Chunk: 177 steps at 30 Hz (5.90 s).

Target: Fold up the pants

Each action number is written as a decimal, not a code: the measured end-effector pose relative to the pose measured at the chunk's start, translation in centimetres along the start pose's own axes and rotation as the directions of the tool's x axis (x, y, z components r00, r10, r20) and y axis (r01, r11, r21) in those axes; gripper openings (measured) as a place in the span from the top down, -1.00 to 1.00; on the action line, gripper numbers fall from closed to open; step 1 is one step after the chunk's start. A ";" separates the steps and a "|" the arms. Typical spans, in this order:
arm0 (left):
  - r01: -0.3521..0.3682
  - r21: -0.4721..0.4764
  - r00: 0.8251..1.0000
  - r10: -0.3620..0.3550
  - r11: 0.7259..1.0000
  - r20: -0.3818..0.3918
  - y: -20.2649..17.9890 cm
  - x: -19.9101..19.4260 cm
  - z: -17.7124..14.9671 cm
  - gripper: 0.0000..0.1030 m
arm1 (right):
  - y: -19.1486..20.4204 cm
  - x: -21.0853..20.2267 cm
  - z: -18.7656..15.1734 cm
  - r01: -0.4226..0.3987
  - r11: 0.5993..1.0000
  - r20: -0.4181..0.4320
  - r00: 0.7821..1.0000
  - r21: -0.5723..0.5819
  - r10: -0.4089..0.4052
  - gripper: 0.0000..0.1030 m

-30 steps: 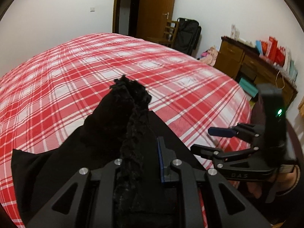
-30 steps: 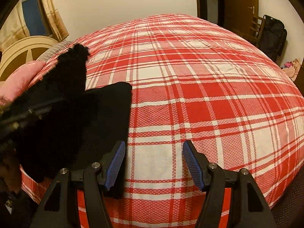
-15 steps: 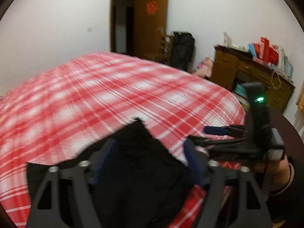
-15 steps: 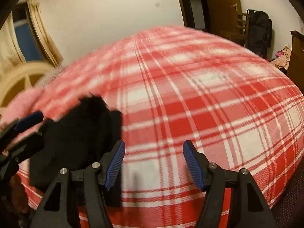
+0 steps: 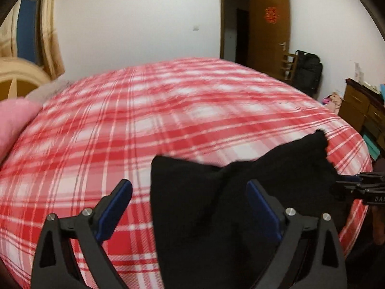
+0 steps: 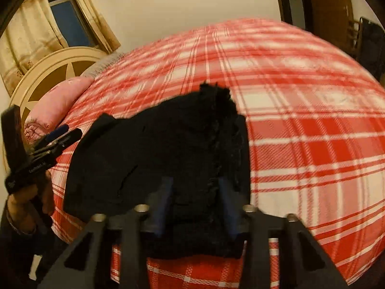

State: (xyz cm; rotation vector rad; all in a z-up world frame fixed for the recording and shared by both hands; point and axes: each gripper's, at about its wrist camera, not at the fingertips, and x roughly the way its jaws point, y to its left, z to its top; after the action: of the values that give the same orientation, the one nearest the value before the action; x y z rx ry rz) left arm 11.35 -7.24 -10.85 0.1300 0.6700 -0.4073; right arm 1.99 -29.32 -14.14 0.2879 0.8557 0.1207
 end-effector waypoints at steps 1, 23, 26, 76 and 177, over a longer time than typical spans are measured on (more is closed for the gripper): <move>-0.004 -0.018 1.000 0.004 1.000 -0.022 0.3 0.7 -0.5 -0.89 | 0.2 0.0 -0.1 -0.006 1.000 -0.003 1.000 -0.011 0.006 0.59; -0.021 -0.060 1.000 0.021 0.998 0.000 3.1 0.9 0.3 -0.94 | 0.1 -3.8 2.2 0.115 0.992 0.168 0.980 -0.040 -0.107 0.47; -0.044 -0.032 0.999 0.043 0.999 -0.010 2.7 2.3 0.5 -0.96 | 1.7 -1.9 4.7 -0.044 0.994 0.130 0.990 -0.103 0.057 0.33; 0.005 -0.071 0.995 -0.012 0.997 -0.104 2.3 -1.5 -7.6 -1.00 | 18.7 10.4 9.2 -0.344 0.914 -0.164 0.935 -0.216 0.313 0.06; -0.015 -0.179 0.996 0.031 0.984 0.084 15.6 -7.4 -1.0 0.77 | 13.8 10.0 11.3 -0.387 0.922 -0.092 0.918 -0.004 0.385 0.56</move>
State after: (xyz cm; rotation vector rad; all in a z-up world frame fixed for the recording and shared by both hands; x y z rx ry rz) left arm 11.91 9.63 -7.16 -0.0497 0.6165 -0.3269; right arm 17.28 -16.27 -10.30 0.4321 0.8775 0.5153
